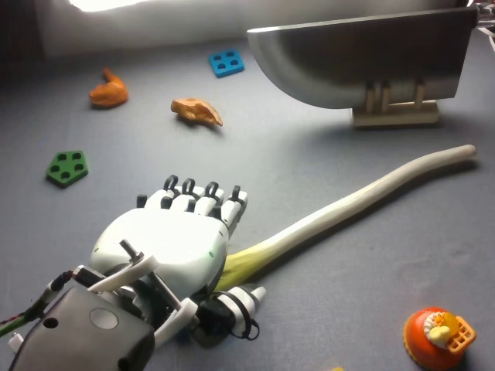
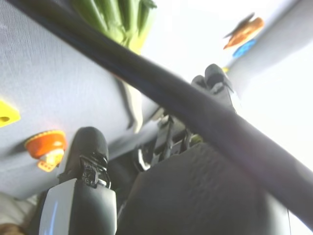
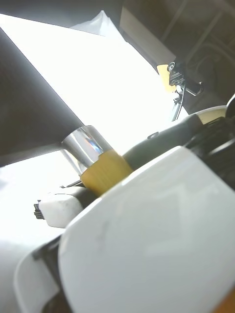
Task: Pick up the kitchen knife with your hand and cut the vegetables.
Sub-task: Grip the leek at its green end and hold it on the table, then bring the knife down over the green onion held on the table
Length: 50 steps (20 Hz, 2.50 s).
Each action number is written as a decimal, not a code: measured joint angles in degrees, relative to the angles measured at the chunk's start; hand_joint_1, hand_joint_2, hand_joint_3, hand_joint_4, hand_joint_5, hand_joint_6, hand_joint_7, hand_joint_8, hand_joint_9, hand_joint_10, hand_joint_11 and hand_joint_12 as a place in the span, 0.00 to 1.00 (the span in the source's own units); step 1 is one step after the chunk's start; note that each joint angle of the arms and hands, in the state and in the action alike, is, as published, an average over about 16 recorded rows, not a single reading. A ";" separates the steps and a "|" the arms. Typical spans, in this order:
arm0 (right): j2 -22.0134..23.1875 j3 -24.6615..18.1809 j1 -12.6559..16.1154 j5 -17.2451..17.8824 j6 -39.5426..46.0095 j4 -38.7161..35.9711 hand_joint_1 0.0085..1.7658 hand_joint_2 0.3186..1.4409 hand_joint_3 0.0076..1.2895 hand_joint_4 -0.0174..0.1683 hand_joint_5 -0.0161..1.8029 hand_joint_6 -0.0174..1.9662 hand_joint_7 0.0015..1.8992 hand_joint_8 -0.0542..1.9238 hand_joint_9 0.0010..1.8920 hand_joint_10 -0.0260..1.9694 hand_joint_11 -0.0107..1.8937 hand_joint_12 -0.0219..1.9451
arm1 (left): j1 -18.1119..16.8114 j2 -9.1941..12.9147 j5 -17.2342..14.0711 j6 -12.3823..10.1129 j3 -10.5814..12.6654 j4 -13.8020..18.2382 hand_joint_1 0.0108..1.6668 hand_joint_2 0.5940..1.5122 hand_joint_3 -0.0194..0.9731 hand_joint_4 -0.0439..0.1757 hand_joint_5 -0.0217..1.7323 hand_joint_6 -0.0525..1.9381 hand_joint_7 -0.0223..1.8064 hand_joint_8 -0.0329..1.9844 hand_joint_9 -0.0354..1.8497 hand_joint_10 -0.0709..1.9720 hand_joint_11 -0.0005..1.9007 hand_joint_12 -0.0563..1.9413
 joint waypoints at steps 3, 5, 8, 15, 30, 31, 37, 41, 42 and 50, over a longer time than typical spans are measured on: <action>-0.27 0.01 0.00 0.85 -1.74 1.10 0.86 0.35 0.61 0.97 0.72 0.97 0.78 0.93 0.81 0.92 0.82 0.94 | 0.35 -0.08 -0.28 -0.85 0.18 0.40 0.21 0.79 0.03 0.30 0.03 0.03 0.04 0.01 0.04 0.04 0.01 0.13; -0.45 0.01 0.01 1.59 -2.92 1.70 0.87 0.34 0.62 0.97 0.72 0.96 0.78 0.93 0.82 0.92 0.82 0.94 | 0.66 -0.14 -0.61 -1.65 0.24 0.89 0.22 0.79 0.03 0.30 0.03 0.03 0.04 0.01 0.04 0.04 0.01 0.12; -0.68 0.01 0.01 3.18 -4.35 2.24 0.87 0.34 0.63 0.97 0.71 0.96 0.78 0.93 0.82 0.91 0.82 0.94 | 1.44 -0.23 -1.23 -2.99 0.16 1.96 0.23 0.79 0.03 0.29 0.03 0.03 0.04 0.01 0.04 0.04 0.01 0.11; -0.81 0.01 0.02 9.10 -6.48 2.10 0.87 0.34 0.63 0.98 0.69 0.93 0.78 0.93 0.82 0.91 0.82 0.94 | 4.73 -0.94 -3.30 -7.22 -0.44 5.67 0.22 0.81 0.03 0.25 0.03 0.03 0.04 0.01 0.04 0.04 0.01 0.07; 8.94 -18.67 4.54 14.80 -21.89 8.36 0.88 0.33 0.63 0.98 0.71 0.94 0.78 0.93 0.82 0.91 0.82 0.94 | 10.35 -4.91 -6.38 -10.64 -0.05 10.30 0.09 0.87 0.03 0.18 0.02 0.03 0.03 0.01 0.03 0.04 0.01 0.03; 10.10 -21.44 5.12 14.50 -24.38 10.19 0.88 0.33 0.63 0.98 0.71 0.94 0.78 0.93 0.82 0.91 0.82 0.94 | 10.53 -5.12 -6.37 -10.54 0.06 10.33 0.09 0.87 0.03 0.18 0.02 0.03 0.03 0.01 0.03 0.04 0.01 0.03; 15.98 -38.33 7.54 15.85 -40.60 23.47 0.88 0.33 0.65 0.98 0.72 0.96 0.79 0.92 0.82 0.91 0.82 0.94 | 11.57 -5.95 -6.03 -9.80 0.55 10.16 0.08 0.86 0.04 0.18 0.03 0.03 0.03 0.01 0.03 0.04 0.01 0.03; 18.01 -47.12 7.74 19.65 -48.83 31.42 0.88 0.32 0.66 0.98 0.73 0.97 0.79 0.92 0.82 0.91 0.82 0.94 | 12.14 -6.41 -5.53 -9.15 0.78 9.87 0.07 0.86 0.04 0.18 0.02 0.03 0.02 0.01 0.03 0.04 0.01 0.03; 18.27 -48.89 7.54 20.84 -50.42 33.14 0.88 0.32 0.66 0.98 0.73 0.97 0.79 0.92 0.82 0.91 0.82 0.94 | 12.27 -6.51 -5.38 -8.98 0.84 9.81 0.07 0.86 0.04 0.18 0.02 0.03 0.02 0.01 0.03 0.04 0.01 0.03; 16.73 -57.39 3.65 31.04 -57.94 40.97 0.88 0.32 0.67 0.98 0.73 0.97 0.79 0.92 0.82 0.91 0.82 0.94 | 12.94 -6.96 -4.20 -7.39 1.19 9.11 0.07 0.86 0.04 0.18 0.02 0.02 0.02 0.01 0.03 0.03 0.01 0.03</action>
